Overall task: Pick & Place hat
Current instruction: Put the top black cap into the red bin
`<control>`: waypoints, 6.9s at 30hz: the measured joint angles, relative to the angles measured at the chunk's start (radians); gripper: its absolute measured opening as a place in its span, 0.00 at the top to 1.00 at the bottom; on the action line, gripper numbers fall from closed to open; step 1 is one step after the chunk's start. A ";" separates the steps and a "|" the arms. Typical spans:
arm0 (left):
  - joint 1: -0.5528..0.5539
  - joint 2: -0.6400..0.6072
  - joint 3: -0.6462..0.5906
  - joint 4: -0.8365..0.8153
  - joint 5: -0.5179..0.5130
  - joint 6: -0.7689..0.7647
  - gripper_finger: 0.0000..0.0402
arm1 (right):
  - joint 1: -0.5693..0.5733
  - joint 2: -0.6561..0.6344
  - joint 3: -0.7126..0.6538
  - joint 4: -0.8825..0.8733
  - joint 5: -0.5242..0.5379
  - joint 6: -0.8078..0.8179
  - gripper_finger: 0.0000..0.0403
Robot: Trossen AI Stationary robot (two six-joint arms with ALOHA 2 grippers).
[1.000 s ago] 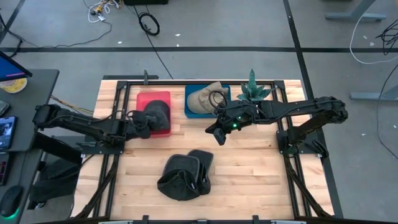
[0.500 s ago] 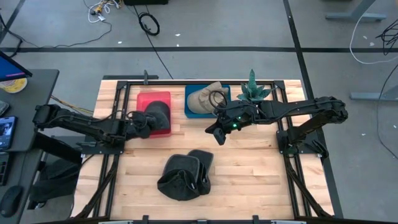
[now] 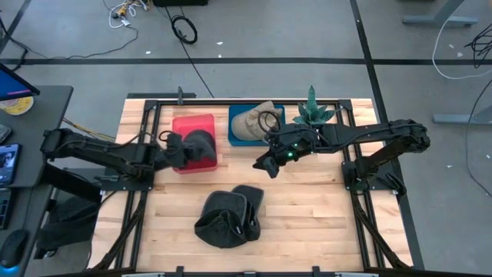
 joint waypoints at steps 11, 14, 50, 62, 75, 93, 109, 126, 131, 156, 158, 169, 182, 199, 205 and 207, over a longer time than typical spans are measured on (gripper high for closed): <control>0.012 0.000 0.005 -0.131 0.139 -0.192 0.29 | -0.001 0.000 0.000 0.000 -0.048 -0.013 0.27; 0.010 0.000 0.035 -0.130 0.185 -0.218 0.25 | -0.002 0.000 0.000 -0.006 -0.055 -0.013 0.24; -0.263 0.013 0.459 -0.258 0.191 0.379 0.35 | 0.026 0.000 0.000 -0.404 0.001 -0.020 0.27; -0.370 0.256 0.459 -0.248 0.570 0.342 0.35 | 0.021 0.000 0.000 -0.316 0.010 -0.017 0.27; -0.415 0.463 0.458 -0.331 0.790 0.057 0.26 | 0.021 0.000 0.000 -0.290 0.027 -0.091 0.27; -0.418 0.750 0.458 -0.147 0.886 -0.066 0.14 | 0.021 0.000 0.000 -0.286 -0.010 -0.125 0.27; -0.417 0.756 0.460 -0.135 0.967 -0.082 0.85 | 0.021 0.000 0.000 -0.279 -0.007 -0.145 0.27; -0.415 0.432 0.460 -0.136 0.745 -0.242 0.98 | 0.018 0.000 0.000 -0.238 -0.007 -0.193 0.27; -0.415 0.281 0.460 -0.098 0.518 -0.289 0.98 | 0.006 0.000 0.000 -0.238 -0.010 -0.205 0.27; -0.320 0.132 0.461 0.382 0.147 -0.019 0.98 | 0.037 -0.064 0.000 0.266 -0.157 -0.833 0.28; -0.311 0.132 0.461 0.422 0.147 0.010 0.98 | 0.035 -0.063 0.000 0.253 -0.130 -0.843 0.30; -0.268 0.132 0.461 0.474 0.156 0.081 0.98 | 0.034 -0.058 0.000 0.172 -0.074 -0.876 0.36; -0.257 0.132 0.461 0.579 0.162 0.167 0.98 | 0.035 -0.013 0.000 0.171 -0.032 -0.864 0.42; -0.258 0.132 0.461 0.565 0.230 0.259 0.86 | 0.033 -0.030 0.000 0.074 -0.051 -0.768 0.99; -0.258 0.132 0.461 0.551 0.317 0.360 0.67 | 0.022 -0.075 0.000 -0.040 -0.051 -0.779 1.00; -0.258 0.132 0.461 0.542 0.351 0.365 0.61 | 0.022 -0.094 0.000 -0.081 -0.053 -0.791 1.00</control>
